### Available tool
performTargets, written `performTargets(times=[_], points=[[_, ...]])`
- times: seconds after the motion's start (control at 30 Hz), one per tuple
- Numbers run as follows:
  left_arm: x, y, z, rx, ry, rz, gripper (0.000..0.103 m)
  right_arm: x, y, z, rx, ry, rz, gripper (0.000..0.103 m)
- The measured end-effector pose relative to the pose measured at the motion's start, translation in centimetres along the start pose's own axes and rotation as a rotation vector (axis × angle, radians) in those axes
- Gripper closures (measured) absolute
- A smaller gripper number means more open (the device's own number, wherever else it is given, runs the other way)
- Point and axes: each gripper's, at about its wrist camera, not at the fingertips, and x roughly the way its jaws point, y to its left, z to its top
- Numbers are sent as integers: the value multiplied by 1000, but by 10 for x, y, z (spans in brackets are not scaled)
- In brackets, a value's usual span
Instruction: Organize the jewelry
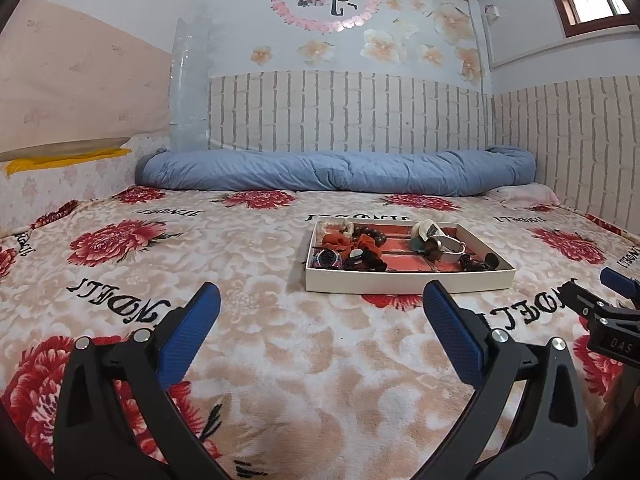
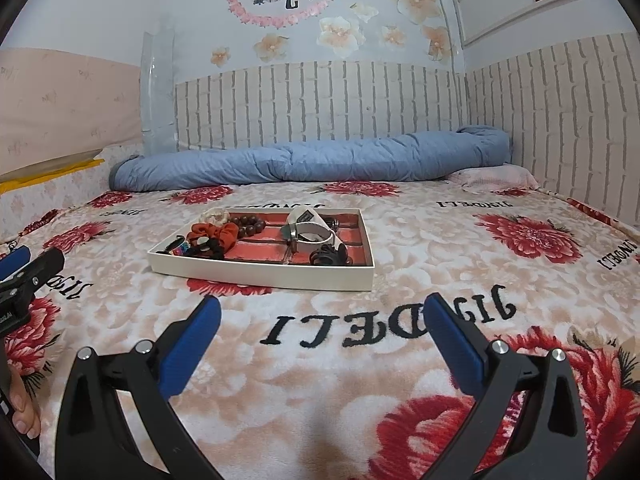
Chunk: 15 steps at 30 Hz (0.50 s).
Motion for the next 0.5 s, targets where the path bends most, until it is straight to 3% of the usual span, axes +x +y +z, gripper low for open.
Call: performTargets(times=[0.5], points=[[-1,-4,-2,15,-10,-7,5,-1,-2,-1,-2,-5,-10,4]])
